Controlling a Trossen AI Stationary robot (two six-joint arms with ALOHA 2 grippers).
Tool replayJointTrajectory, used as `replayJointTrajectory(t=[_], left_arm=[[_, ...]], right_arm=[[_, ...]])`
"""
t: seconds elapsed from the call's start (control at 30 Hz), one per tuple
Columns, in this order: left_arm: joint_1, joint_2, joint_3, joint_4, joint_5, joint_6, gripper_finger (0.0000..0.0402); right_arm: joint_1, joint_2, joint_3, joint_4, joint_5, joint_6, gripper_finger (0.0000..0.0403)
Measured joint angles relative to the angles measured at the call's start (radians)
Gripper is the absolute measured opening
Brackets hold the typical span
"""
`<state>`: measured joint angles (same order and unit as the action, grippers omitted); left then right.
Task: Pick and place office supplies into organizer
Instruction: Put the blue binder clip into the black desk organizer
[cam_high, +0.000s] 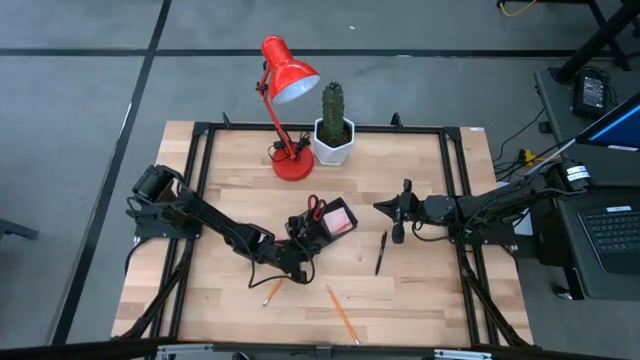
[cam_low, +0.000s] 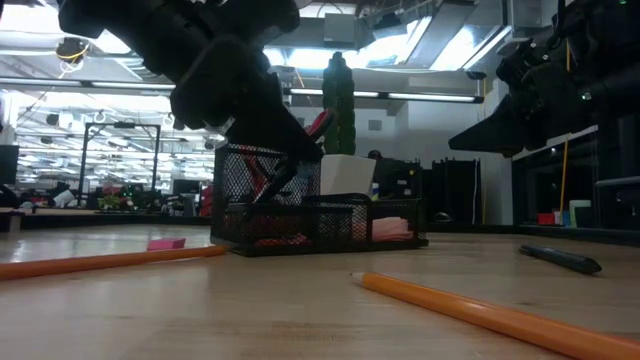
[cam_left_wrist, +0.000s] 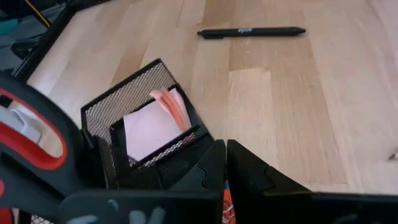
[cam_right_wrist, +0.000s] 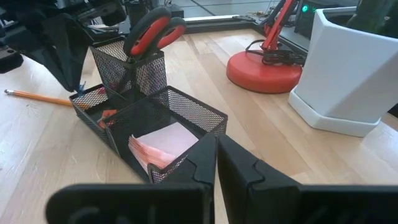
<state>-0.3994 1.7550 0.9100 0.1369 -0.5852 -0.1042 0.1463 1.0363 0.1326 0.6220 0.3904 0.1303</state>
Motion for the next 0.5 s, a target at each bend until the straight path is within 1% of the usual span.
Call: replayJointTrajectory(t=[0.3, 0.5], left_arm=[[-0.007, 0.0, 0.0, 0.017, -0.044, 0.014, 0.0064], [-0.007, -0.006, 0.0, 0.021, -0.052, 0.014, 0.0072]], right_arm=[[0.0, 0.0, 0.0, 0.0, 0.0, 0.0, 0.002], [0.0, 0.0, 0.0, 0.0, -0.005, 0.001, 0.002]])
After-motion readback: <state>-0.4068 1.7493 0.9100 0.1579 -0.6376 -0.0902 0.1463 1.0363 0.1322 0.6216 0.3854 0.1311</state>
